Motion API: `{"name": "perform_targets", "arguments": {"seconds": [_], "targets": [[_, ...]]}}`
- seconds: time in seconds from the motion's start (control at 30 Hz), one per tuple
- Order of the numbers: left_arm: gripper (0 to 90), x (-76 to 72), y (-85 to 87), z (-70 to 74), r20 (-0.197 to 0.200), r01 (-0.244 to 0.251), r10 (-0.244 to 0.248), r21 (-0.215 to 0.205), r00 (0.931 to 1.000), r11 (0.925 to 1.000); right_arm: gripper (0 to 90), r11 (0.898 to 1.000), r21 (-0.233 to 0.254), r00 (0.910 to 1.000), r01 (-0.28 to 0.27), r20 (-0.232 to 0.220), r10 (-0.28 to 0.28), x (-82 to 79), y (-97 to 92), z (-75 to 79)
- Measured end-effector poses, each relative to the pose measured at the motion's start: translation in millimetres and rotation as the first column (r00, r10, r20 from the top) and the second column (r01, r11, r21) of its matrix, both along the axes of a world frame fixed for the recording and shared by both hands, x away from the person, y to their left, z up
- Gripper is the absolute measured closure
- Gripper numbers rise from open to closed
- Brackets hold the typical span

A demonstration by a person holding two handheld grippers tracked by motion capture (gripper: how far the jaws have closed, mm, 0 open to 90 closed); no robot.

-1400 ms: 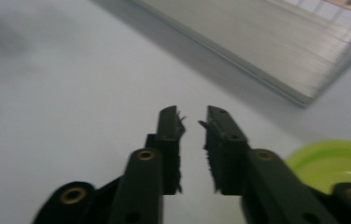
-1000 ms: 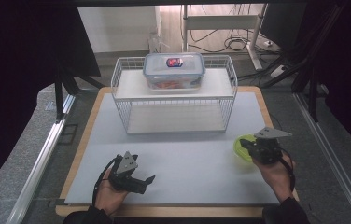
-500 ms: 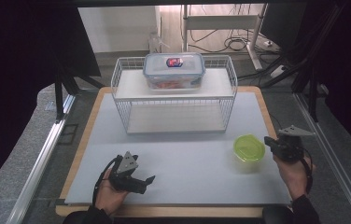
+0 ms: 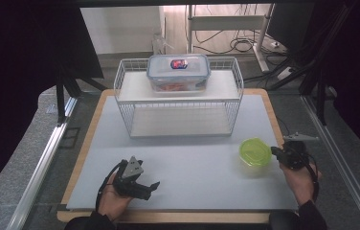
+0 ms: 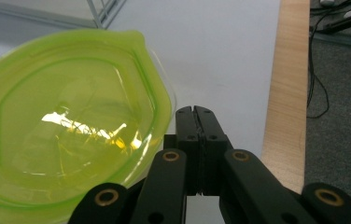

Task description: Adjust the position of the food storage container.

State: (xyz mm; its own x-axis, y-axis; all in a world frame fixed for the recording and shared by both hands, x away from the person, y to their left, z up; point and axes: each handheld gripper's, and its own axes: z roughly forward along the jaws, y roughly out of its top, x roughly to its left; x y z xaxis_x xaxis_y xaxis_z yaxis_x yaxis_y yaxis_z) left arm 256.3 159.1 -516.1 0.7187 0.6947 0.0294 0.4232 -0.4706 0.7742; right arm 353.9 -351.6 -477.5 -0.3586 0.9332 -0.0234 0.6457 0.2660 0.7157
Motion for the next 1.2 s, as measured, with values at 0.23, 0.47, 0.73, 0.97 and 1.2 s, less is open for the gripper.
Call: {"name": "perform_targets", "arguments": {"seconds": [0.23,0.47,0.73,0.97,1.2], "targets": [[3.7,0.4,-1.9,-1.5,-0.007,0.007,-0.007,0.012,1.0000,0.9999,89.9,0.999,0.016,0.9987,-0.035,-0.037,0.036,5.5,1.4,-10.4],[3.7,0.9,-3.3,-2.7,-0.011,0.012,-0.012,0.022,0.9999,0.9997,89.9,0.998,0.053,0.9967,-0.047,-0.063,0.050,10.3,3.2,-17.2],[3.7,1.4,-5.0,-4.3,-0.018,0.012,-0.011,0.029,0.9998,0.9995,89.9,0.991,0.104,0.9927,-0.080,-0.082,0.089,18.7,11.5,-22.8],[3.7,1.7,-5.2,-4.9,-0.021,0.012,-0.011,0.032,0.9997,0.9994,89.8,0.987,0.103,0.9877,-0.125,-0.081,0.134,23.8,29.7,-23.8],[3.7,2.2,-5.6,-5.1,-0.026,0.016,-0.015,0.040,0.9996,0.9991,89.8,0.979,0.119,0.9790,-0.166,-0.099,0.178,26.6,47.0,-27.1]]}}
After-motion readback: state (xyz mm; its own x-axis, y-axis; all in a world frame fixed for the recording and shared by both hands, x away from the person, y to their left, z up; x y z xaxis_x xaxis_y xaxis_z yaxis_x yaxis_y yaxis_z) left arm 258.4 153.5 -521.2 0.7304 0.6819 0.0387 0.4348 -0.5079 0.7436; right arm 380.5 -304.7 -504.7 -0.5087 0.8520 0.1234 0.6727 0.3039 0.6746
